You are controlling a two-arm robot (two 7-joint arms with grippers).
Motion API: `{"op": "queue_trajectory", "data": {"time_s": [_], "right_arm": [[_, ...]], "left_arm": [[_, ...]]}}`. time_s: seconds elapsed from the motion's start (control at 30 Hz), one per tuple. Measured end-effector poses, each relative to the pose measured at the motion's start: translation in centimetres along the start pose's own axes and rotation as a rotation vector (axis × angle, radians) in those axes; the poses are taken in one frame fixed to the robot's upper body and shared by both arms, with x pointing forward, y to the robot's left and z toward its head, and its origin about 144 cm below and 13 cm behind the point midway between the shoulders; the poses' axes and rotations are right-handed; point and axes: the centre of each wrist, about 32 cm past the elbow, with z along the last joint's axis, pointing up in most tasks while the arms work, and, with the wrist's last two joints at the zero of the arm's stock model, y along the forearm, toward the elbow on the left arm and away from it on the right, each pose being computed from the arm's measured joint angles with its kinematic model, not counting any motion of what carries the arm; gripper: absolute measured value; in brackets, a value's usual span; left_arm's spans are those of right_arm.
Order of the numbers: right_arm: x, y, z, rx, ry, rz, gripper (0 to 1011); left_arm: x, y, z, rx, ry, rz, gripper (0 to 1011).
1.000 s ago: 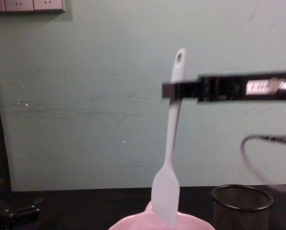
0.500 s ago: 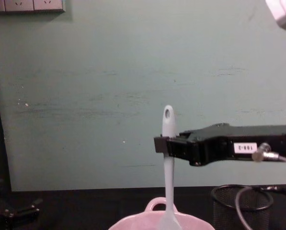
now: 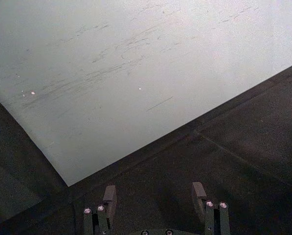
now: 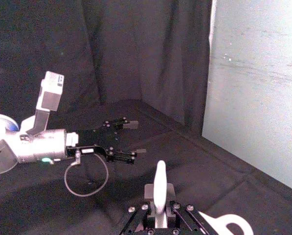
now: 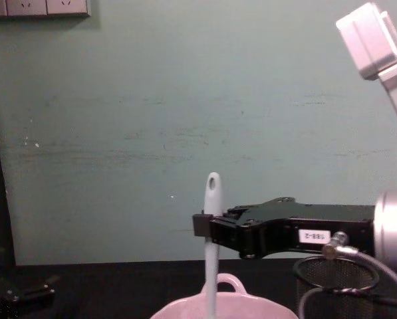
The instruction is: Use the one hand to pick up the spoon and stir the clear water in the bowl.
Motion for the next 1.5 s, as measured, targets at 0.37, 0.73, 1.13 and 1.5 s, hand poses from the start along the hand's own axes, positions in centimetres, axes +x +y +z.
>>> {"op": "queue_trajectory", "data": {"time_s": [0.37,0.73,1.13,1.5], "right_arm": [[0.3,2.7,-1.2,0.035,0.028,-0.058,114],[1.5,3.1,-1.6,0.051,-0.016,-0.173,114],[1.6,0.8,-0.9,0.009,-0.065,-0.188,114],[-0.8,-0.5,-0.3,0.007,-0.053,-0.108,114]], "left_arm": [[0.0,0.0,0.0,0.0,0.0,0.0,1011],[0.0,0.0,0.0,0.0,0.0,0.0,1011],[0.0,0.0,0.0,0.0,0.0,0.0,1011],[0.0,0.0,0.0,0.0,0.0,0.0,1011]]}}
